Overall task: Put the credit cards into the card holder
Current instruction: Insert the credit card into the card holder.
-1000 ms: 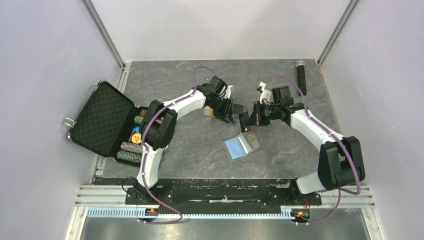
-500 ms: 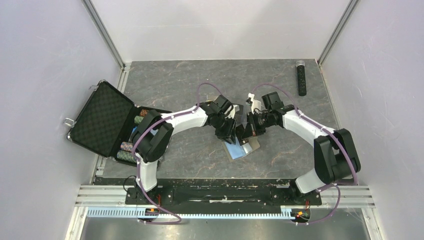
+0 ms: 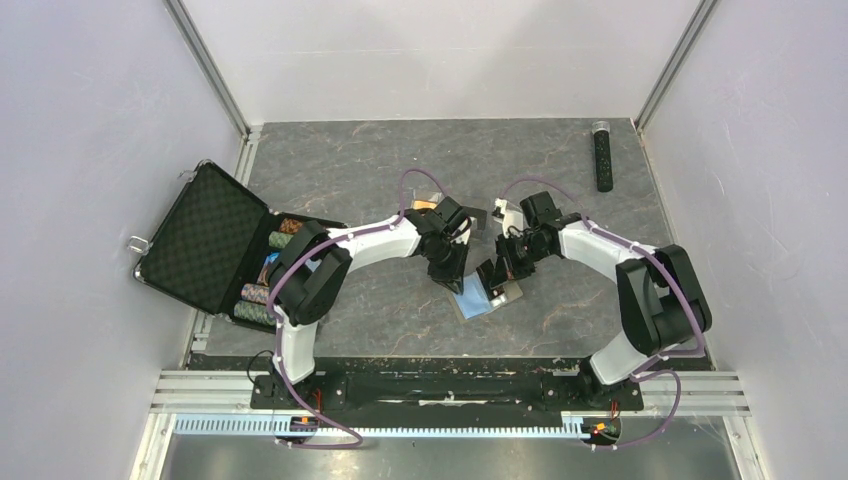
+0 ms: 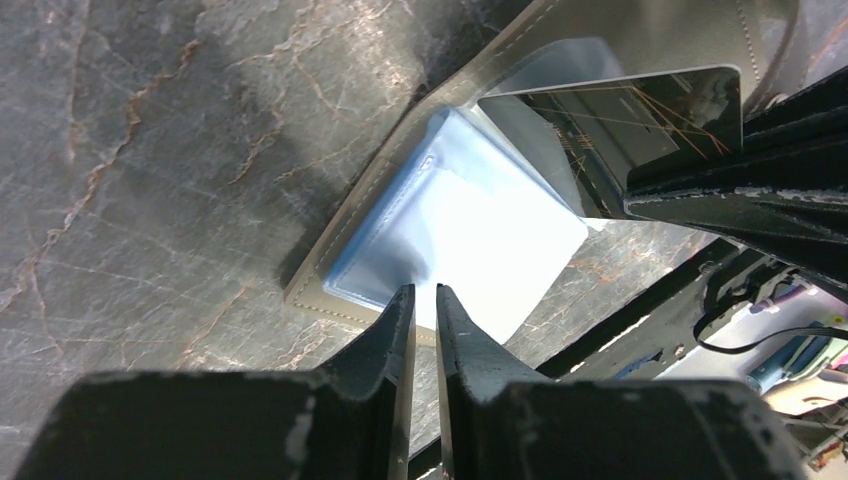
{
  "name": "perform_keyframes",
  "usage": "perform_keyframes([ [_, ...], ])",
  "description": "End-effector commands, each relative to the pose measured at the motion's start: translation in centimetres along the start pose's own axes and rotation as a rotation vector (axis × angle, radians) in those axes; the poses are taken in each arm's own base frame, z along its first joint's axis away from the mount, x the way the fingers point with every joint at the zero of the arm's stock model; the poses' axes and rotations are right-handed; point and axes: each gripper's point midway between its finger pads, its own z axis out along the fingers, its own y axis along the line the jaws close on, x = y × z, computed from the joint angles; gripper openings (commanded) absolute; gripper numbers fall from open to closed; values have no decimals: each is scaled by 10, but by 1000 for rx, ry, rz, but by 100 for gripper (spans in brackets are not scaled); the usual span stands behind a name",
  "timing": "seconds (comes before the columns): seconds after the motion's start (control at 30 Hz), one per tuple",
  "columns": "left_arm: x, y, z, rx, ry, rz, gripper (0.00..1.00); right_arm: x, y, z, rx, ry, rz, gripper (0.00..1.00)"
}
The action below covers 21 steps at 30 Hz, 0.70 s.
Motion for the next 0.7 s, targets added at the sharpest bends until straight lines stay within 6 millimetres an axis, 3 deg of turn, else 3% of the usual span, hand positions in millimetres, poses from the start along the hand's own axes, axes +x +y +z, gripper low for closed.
perform_keyframes([
  [0.0,0,5,1,-59,9,24,18,-2,-2,6,-23,-7,-9,0],
  [0.27,8,9,7,-101,53,37,12,6,-1,10,-96,14,41,0],
  [0.67,7,10,5,-121,40,45,15,23,-9,23,-112,63,64,0],
])
